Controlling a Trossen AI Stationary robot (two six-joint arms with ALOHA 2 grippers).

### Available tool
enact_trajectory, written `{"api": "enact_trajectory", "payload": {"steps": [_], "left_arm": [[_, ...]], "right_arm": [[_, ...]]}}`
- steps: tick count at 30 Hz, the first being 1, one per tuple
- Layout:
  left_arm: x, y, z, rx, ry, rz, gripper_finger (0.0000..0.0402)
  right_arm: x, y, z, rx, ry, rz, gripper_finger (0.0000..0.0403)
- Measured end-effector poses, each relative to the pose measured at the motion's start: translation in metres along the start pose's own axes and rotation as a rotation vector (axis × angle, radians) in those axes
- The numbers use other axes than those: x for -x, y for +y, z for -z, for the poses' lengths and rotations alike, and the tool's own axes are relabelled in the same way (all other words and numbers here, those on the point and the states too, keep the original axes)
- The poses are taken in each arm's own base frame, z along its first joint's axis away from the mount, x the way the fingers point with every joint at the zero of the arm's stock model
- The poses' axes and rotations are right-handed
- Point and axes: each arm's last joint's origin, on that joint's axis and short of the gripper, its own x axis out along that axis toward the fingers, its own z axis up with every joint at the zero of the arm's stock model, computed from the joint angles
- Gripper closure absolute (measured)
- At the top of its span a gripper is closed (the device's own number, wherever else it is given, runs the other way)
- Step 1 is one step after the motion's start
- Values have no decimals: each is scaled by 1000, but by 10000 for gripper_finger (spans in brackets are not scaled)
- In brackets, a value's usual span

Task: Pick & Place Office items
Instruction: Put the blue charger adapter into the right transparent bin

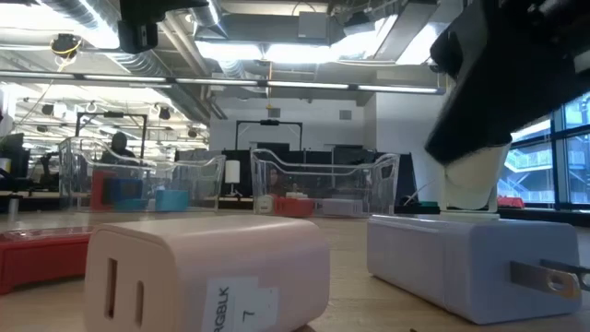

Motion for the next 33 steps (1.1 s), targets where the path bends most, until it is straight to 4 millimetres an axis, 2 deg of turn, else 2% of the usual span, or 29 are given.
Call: {"api": "enact_trajectory", "payload": {"steps": [5, 13, 20, 26, 33], "left_arm": [[0, 0, 0, 0, 0, 0, 206], [0, 1, -1, -1, -40, -29, 206], [0, 2, 0, -6, -35, -39, 206], [0, 2, -1, -43, -35, -39, 205], [0, 2, -1, -76, -47, -49, 205]], "right_arm": [[-9, -2, 5, 56, 22, 14, 113], [-15, -15, -2, 42, -13, 100, 111], [-17, -20, -4, 30, -12, 108, 77], [-18, -17, -9, -54, -56, 81, 40], [-18, -19, -4, -55, 14, 68, 31]]}}
